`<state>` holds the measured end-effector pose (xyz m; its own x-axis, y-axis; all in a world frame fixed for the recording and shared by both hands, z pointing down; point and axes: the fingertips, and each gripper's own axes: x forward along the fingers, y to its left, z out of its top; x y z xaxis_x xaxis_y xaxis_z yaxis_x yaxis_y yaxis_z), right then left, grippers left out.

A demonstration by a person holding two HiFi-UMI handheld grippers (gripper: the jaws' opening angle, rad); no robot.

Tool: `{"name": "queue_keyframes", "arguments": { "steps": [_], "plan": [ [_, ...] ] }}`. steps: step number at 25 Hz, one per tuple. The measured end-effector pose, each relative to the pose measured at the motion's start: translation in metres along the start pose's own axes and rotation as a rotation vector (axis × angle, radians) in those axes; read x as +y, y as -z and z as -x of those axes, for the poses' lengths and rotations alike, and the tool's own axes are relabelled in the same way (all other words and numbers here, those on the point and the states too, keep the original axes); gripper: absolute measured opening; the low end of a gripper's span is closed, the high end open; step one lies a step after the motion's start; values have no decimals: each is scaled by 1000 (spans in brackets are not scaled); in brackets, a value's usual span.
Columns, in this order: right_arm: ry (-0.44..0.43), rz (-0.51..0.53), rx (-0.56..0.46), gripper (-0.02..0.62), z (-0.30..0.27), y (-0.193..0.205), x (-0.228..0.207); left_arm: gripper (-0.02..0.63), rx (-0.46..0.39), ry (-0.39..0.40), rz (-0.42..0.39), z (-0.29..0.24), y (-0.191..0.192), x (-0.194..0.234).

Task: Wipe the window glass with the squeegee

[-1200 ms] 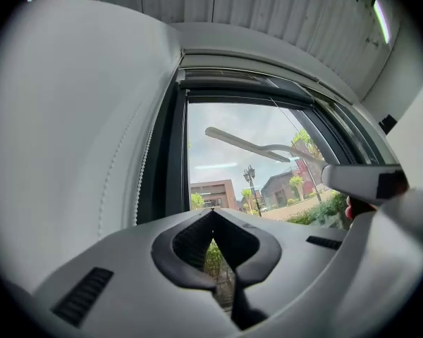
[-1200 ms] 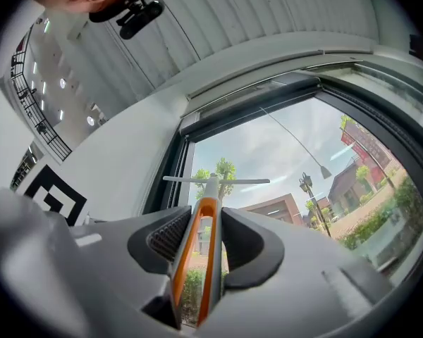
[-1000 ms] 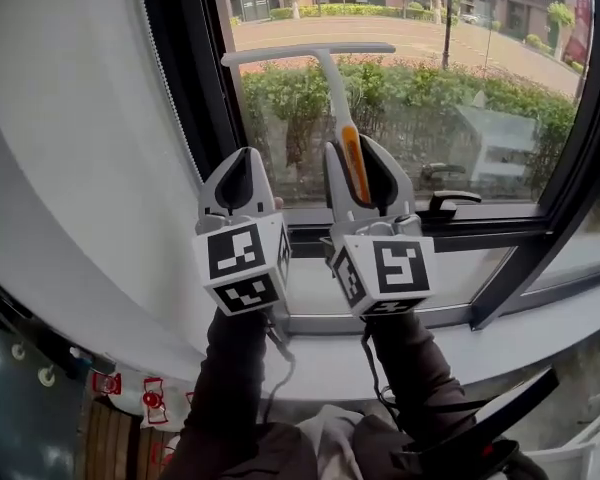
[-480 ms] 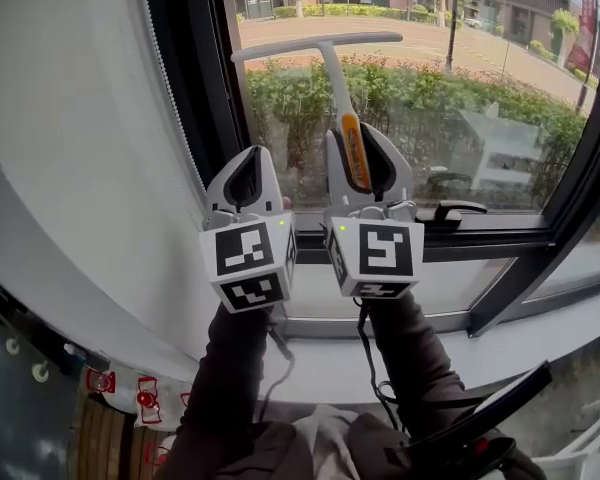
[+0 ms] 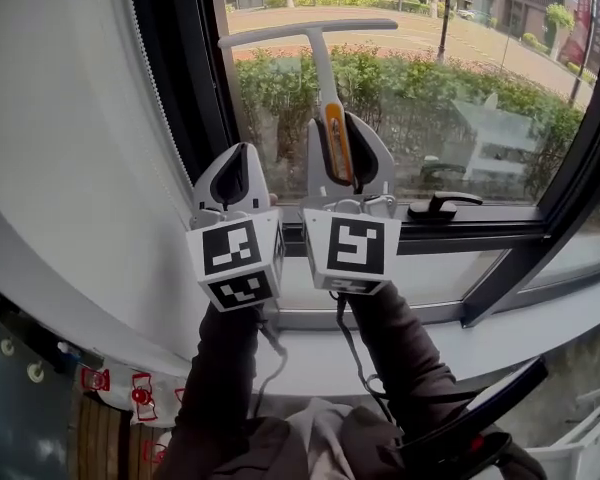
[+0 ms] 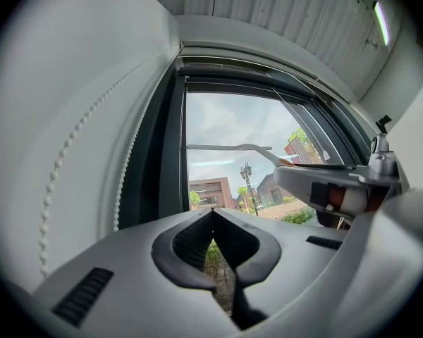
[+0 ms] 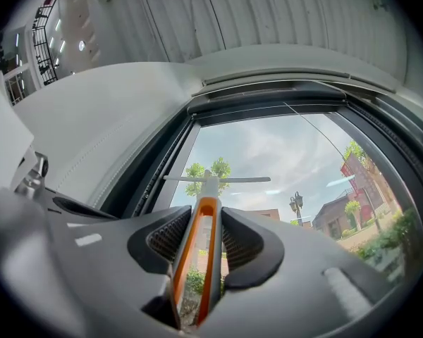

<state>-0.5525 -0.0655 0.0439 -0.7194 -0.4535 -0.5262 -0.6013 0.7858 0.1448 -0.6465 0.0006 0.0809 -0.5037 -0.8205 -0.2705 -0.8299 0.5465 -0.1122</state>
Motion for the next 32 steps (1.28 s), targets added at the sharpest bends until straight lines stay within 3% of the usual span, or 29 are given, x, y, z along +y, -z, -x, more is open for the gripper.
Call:
{"name": "queue_keyframes", "arguments": {
  "steps": [12,32],
  "plan": [
    [28,44,45,132,9,26,0,2,25,4,-11,-2,18,-6],
    [81,17,146,132,37,72,13,2,92,2,-17,23,54,-12]
  ]
}}
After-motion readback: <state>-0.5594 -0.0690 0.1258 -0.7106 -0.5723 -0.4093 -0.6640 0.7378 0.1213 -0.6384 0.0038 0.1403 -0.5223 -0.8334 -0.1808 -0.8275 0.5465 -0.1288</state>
